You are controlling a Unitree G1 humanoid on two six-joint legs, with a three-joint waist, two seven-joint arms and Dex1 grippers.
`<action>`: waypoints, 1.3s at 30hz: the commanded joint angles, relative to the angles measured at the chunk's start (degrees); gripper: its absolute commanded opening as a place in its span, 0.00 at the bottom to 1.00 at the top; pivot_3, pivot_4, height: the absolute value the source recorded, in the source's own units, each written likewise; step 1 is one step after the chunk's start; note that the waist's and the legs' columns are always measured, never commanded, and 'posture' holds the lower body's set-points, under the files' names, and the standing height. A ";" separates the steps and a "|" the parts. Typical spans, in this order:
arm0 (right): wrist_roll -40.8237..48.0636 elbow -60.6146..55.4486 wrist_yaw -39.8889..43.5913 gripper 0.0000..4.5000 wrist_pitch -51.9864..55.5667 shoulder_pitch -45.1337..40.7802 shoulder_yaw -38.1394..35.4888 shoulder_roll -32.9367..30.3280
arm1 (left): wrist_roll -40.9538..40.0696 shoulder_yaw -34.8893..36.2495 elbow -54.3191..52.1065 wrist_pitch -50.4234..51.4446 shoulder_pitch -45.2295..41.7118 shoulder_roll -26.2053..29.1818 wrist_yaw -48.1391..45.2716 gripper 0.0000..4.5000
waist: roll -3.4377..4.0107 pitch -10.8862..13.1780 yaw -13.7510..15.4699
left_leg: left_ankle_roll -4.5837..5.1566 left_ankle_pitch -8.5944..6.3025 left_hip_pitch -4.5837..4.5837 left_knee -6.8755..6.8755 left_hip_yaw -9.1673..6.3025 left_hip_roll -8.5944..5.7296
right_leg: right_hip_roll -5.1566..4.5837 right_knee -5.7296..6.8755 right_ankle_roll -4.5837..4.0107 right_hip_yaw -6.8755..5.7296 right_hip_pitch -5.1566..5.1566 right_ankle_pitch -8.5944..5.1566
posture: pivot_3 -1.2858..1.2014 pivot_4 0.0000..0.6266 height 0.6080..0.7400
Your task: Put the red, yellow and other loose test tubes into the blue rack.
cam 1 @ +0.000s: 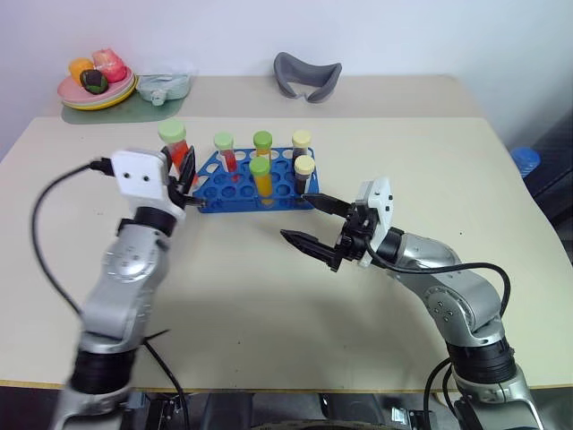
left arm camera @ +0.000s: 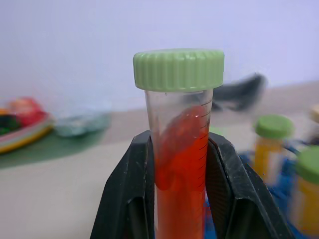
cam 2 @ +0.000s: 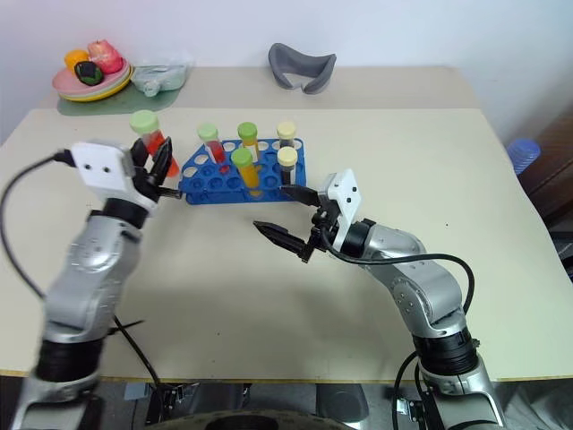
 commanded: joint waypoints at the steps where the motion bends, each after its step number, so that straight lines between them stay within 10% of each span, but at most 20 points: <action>1: -0.29 -1.77 -0.63 1.00 -0.79 -0.94 0.03 0.54 | 8.83 -3.06 7.48 -12.18 -2.81 -2.78 -0.67 0.18 | 0.00 0.00 -0.23 | 0.00 0.00 0.00 -0.01 0.00 0.00 | 0.00 0.02 0.00 0.00 -0.01 0.00 | 0.52 0.24 1.00; 13: 1.50 -6.07 -1.89 1.00 1.78 1.54 -2.04 -2.01 | 11.74 -3.07 26.36 -27.11 -8.84 -10.36 -8.01 0.18 | 0.01 0.00 -0.25 | 0.02 -0.01 0.00 0.02 -0.03 -0.02 | -0.01 0.03 0.01 -0.02 0.00 0.00 | 0.52 0.24 1.00; 39: 1.45 -5.03 -0.79 1.00 1.22 1.91 -2.99 -3.90 | 14.82 -0.99 17.13 -17.92 -3.18 -14.58 -6.89 0.18 | 0.01 0.00 -0.24 | 0.03 -0.02 0.02 0.02 -0.05 -0.02 | 0.00 0.04 0.01 -0.02 0.03 0.00 | 0.52 0.24 1.00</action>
